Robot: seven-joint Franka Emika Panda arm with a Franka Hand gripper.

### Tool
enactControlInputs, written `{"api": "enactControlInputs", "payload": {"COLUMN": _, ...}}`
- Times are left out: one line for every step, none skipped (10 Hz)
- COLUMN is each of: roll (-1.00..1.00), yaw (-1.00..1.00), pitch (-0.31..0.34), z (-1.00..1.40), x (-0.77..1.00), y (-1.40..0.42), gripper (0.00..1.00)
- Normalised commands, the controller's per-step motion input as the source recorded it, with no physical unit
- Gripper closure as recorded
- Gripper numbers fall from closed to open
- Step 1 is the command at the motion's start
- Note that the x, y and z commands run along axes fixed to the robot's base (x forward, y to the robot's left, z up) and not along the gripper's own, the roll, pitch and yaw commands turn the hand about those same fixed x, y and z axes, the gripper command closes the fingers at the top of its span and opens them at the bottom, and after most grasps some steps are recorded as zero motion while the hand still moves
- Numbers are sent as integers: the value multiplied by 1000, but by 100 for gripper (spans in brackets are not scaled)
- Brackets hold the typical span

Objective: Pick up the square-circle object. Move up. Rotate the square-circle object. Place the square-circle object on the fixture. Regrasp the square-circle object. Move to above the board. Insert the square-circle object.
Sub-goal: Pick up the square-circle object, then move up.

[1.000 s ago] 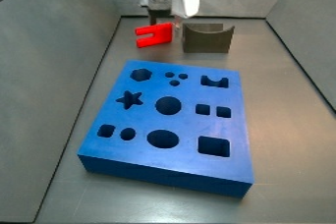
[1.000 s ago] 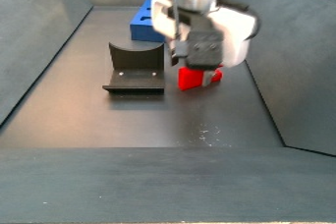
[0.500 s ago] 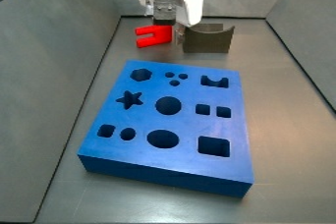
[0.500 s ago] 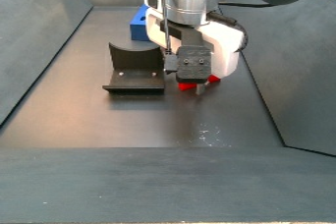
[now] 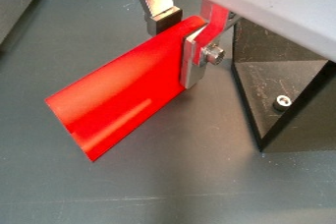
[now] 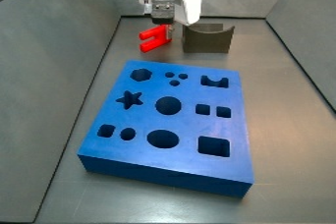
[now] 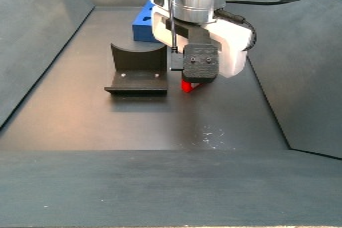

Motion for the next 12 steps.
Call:
{"api": "enactControlInputs", "payload": {"roll": 0, "yaw": 0, "pitch": 0, "z": 0, "x": 0, "y": 0, "gripper": 100}}
{"api": "enactControlInputs", "payload": {"roll": 0, "yaw": 0, "pitch": 0, "z": 0, "x": 0, "y": 0, "gripper": 100}}
{"api": "enactControlInputs", "payload": {"roll": 0, "yaw": 0, "pitch": 0, "z": 0, "x": 0, "y": 0, "gripper": 100}}
{"api": "enactControlInputs", "payload": {"roll": 0, "yaw": 0, "pitch": 0, "z": 0, "x": 0, "y": 0, "gripper": 100}}
{"api": "enactControlInputs", "payload": {"roll": 0, "yaw": 0, "pitch": 0, "z": 0, "x": 0, "y": 0, "gripper": 100}}
{"api": "enactControlInputs", "payload": {"roll": 0, "yaw": 0, "pitch": 0, "z": 0, "x": 0, "y": 0, "gripper": 100}}
{"api": "enactControlInputs", "payload": {"roll": 0, "yaw": 0, "pitch": 0, "z": 0, "x": 0, "y": 0, "gripper": 100}}
{"api": "enactControlInputs", "payload": {"roll": 0, "yaw": 0, "pitch": 0, "z": 0, "x": 0, "y": 0, "gripper": 100}}
{"api": "enactControlInputs", "payload": {"roll": 0, "yaw": 0, "pitch": 0, "z": 0, "x": 0, "y": 0, "gripper": 100}}
{"api": "enactControlInputs", "payload": {"roll": 0, "yaw": 0, "pitch": 0, "z": 833, "x": 0, "y": 0, "gripper": 100}}
{"api": "enactControlInputs", "payload": {"roll": 0, "yaw": 8, "pitch": 9, "z": 816, "x": -10, "y": 5, "gripper": 100}}
{"api": "enactControlInputs", "payload": {"roll": -2, "yaw": 8, "pitch": 39, "z": 676, "x": -33, "y": 5, "gripper": 100}}
